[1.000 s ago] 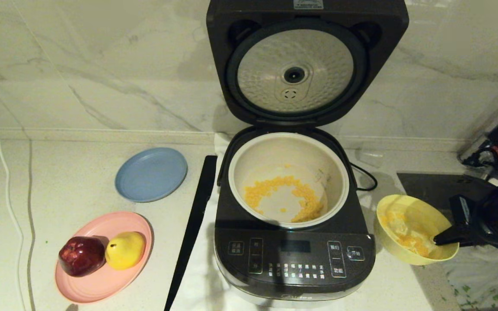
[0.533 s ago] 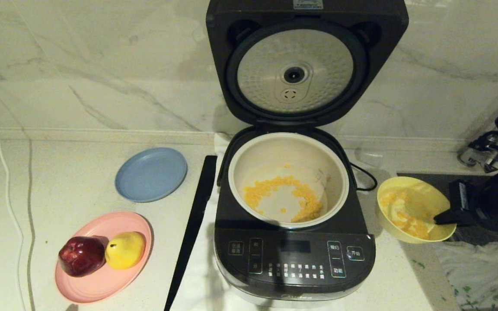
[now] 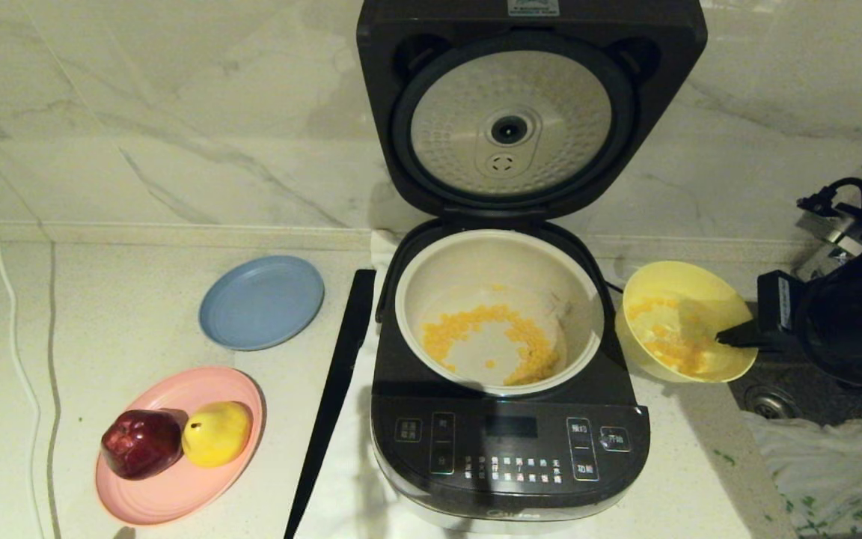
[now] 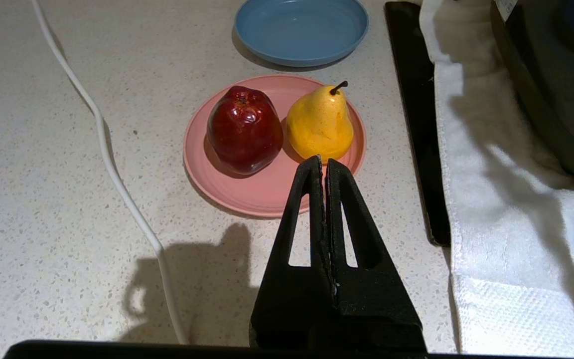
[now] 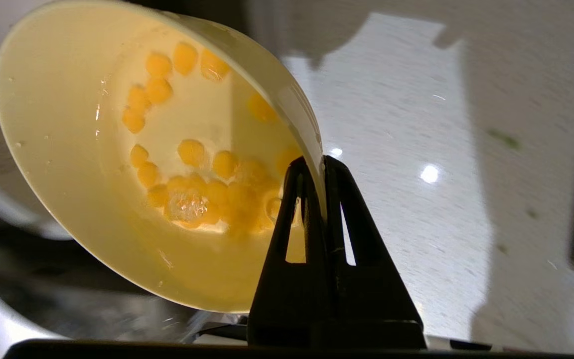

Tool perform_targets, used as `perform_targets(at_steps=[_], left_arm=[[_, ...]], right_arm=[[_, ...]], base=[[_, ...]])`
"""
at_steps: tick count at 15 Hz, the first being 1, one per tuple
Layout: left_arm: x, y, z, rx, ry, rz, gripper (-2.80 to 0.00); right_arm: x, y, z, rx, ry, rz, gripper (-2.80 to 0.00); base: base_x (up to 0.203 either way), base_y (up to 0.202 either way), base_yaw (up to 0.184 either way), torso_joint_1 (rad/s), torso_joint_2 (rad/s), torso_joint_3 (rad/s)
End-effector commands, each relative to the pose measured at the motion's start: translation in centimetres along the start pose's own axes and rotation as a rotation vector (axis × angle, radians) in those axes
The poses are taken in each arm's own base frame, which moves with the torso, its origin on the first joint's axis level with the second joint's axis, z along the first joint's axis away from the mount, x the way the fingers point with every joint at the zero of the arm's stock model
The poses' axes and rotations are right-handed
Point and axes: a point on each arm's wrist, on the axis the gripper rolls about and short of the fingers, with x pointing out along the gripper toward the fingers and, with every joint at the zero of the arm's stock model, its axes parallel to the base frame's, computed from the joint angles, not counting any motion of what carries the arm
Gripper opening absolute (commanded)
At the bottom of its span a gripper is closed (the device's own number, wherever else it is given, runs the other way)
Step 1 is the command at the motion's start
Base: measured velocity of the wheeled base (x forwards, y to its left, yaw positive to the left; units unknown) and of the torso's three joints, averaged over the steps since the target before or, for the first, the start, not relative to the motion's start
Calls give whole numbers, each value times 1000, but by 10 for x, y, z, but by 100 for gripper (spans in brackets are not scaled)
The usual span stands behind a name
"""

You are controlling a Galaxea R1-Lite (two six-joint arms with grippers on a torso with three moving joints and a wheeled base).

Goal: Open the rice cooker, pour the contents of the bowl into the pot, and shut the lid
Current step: Pour the water from the bowl into the rice cooker

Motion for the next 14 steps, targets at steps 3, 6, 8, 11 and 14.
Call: perform_targets(at_steps=[3, 6, 8, 11, 14], left_arm=[[1, 0, -2, 0, 8, 1, -280], [1, 0, -2, 0, 8, 1, -280], [1, 0, -2, -1, 8, 0, -280], [1, 0, -2, 0, 8, 0, -280], [1, 0, -2, 0, 8, 0, -280]], right_arm=[[-13, 32, 13, -55, -55, 67, -280], [-1, 62, 17, -115, -75, 37, -280], [12, 79, 18, -144, -91, 18, -280], [27, 100, 25, -130, -106, 38, -280], [38, 115, 36, -114, -138, 60, -280]], base=[[0, 0, 0, 0, 0, 0], [0, 0, 0, 0, 0, 0], [0, 0, 0, 0, 0, 0], [0, 0, 0, 0, 0, 0], [0, 0, 0, 0, 0, 0]])
